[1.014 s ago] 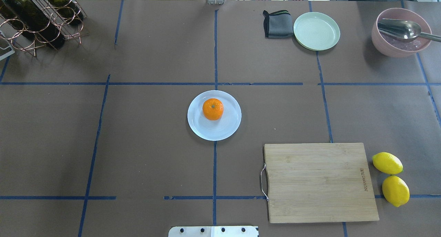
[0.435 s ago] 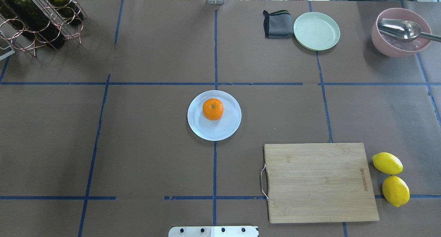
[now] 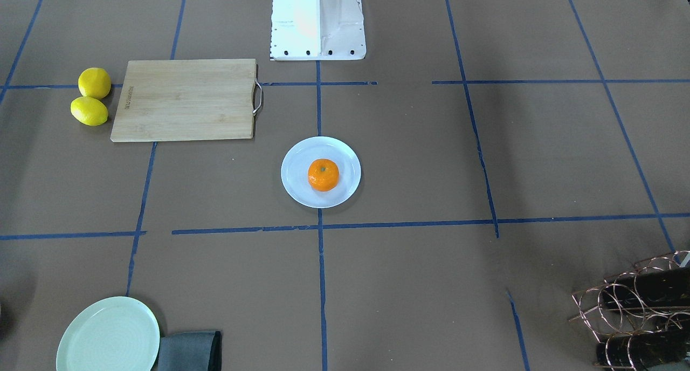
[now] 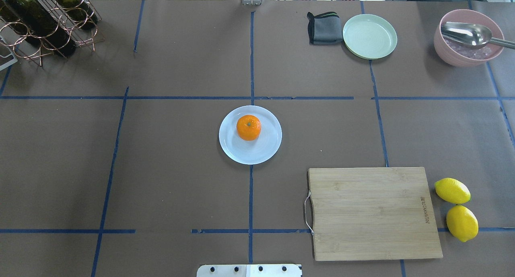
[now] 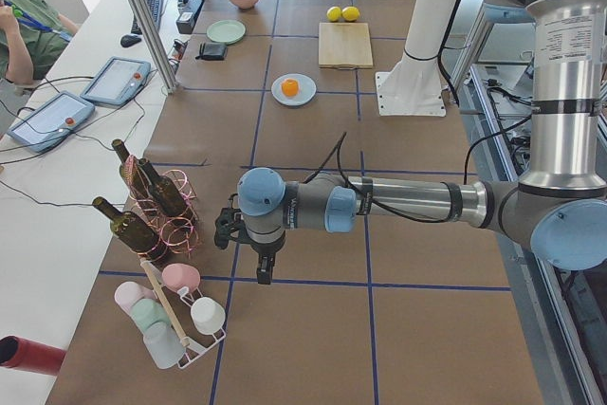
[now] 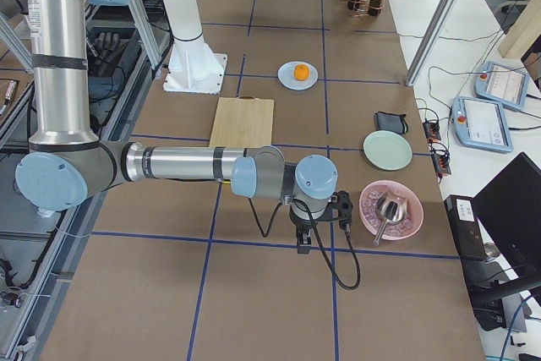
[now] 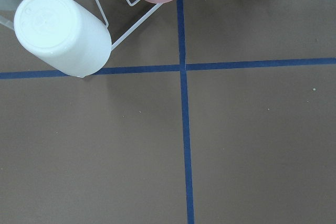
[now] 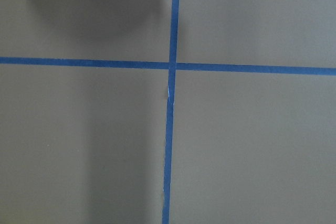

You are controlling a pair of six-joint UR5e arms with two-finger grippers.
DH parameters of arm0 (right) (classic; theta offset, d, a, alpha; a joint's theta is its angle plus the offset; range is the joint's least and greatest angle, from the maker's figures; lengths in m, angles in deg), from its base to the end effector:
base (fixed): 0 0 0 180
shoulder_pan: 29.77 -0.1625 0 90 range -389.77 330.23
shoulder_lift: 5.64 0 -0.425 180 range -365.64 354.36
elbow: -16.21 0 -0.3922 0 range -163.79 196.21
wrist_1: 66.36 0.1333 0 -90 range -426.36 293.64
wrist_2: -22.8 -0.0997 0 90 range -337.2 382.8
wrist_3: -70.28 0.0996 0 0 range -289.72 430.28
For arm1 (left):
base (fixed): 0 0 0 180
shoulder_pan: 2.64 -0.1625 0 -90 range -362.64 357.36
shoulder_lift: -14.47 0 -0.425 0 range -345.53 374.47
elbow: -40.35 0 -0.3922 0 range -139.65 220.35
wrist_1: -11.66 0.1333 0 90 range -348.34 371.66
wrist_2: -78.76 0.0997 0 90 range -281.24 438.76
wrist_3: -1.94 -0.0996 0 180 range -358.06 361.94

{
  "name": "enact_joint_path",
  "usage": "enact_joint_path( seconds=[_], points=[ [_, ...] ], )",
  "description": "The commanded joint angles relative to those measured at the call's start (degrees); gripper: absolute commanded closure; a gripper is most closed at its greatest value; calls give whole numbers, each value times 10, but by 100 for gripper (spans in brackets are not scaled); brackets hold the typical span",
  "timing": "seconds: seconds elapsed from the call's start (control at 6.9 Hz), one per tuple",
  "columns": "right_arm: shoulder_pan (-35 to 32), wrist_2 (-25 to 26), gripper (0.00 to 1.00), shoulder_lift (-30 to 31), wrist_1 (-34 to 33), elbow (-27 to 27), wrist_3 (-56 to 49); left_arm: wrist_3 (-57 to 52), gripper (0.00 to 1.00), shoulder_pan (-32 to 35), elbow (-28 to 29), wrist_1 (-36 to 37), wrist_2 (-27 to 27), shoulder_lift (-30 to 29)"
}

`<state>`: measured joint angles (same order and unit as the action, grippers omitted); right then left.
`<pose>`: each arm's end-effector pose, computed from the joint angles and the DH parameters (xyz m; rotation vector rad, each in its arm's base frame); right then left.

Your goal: Pick orange to plate

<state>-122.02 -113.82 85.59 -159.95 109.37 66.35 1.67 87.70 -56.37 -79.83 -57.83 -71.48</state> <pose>0.0797 -0.4778 0.6455 0.0165 -0.8139 -0.0159 -0.0637 -0.4658 0.6292 0.0729 0.8124 0.0284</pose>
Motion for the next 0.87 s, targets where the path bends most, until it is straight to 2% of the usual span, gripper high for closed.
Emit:
enact_joint_path(
  seconds=[0.0,0.72],
  points=[
    [0,0,0,1,26,-3,23,0,0,0,0,0,0,0],
    [0,0,0,-5,27,-3,25,0,0,0,0,0,0,0]
  ],
)
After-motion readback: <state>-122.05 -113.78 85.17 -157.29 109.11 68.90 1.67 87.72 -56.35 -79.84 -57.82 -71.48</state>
